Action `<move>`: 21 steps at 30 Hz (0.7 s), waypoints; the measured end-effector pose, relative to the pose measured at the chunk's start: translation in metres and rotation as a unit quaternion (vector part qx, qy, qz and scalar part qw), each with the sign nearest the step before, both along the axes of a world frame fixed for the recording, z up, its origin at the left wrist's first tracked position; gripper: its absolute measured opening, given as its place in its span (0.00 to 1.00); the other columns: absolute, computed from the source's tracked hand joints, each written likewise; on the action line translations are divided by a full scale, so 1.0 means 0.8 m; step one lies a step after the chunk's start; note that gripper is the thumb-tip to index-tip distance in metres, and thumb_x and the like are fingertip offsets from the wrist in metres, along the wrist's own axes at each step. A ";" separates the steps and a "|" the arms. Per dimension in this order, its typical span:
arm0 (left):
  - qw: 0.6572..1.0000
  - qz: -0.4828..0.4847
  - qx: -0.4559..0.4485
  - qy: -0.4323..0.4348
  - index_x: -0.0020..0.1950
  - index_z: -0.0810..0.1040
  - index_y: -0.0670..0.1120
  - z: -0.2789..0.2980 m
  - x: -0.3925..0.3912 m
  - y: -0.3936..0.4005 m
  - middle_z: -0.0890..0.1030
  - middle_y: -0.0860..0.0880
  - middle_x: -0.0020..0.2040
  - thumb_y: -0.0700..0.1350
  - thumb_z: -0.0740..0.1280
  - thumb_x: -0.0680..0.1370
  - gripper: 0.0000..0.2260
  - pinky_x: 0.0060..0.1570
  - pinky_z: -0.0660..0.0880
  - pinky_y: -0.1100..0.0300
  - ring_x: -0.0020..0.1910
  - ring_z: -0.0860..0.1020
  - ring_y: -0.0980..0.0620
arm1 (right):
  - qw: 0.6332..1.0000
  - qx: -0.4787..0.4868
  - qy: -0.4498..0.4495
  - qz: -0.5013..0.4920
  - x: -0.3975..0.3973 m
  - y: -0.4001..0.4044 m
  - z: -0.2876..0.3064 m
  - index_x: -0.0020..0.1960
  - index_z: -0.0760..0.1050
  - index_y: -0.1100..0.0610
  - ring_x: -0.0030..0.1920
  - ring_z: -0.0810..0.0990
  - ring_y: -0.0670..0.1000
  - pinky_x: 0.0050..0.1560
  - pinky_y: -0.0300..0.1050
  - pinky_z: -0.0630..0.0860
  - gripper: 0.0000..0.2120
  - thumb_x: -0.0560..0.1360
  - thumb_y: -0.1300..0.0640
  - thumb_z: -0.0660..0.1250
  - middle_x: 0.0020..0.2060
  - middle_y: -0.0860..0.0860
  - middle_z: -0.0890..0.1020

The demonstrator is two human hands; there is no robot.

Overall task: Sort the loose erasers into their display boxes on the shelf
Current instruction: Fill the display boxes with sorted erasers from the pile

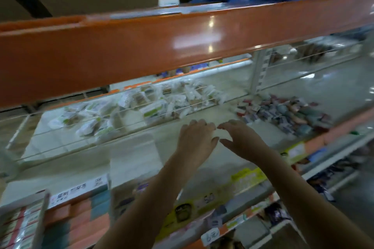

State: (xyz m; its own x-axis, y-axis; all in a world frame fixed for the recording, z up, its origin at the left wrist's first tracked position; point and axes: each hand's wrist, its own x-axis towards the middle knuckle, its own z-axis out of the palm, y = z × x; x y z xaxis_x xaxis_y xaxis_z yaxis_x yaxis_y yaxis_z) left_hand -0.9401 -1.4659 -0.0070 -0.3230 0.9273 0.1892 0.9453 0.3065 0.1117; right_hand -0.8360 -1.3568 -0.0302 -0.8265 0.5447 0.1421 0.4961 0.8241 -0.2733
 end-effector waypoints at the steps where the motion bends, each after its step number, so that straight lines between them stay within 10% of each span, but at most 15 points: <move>1: 1.000 -0.021 0.002 -0.004 0.66 0.71 0.50 0.001 0.014 0.021 0.75 0.48 0.61 0.53 0.59 0.79 0.17 0.57 0.67 0.53 0.61 0.71 0.47 | 1.000 0.005 -0.004 -0.018 0.016 0.016 0.002 0.68 0.67 0.53 0.65 0.70 0.52 0.61 0.45 0.68 0.21 0.76 0.52 0.63 0.64 0.51 0.72; 21: 0.995 -0.089 -0.040 -0.019 0.64 0.72 0.47 -0.081 0.166 0.280 0.74 0.45 0.61 0.37 0.60 0.76 0.17 0.56 0.70 0.53 0.62 0.70 0.45 | 0.993 0.010 -0.061 -0.102 0.210 0.253 -0.067 0.68 0.67 0.49 0.63 0.72 0.52 0.58 0.47 0.75 0.23 0.76 0.65 0.58 0.65 0.50 0.70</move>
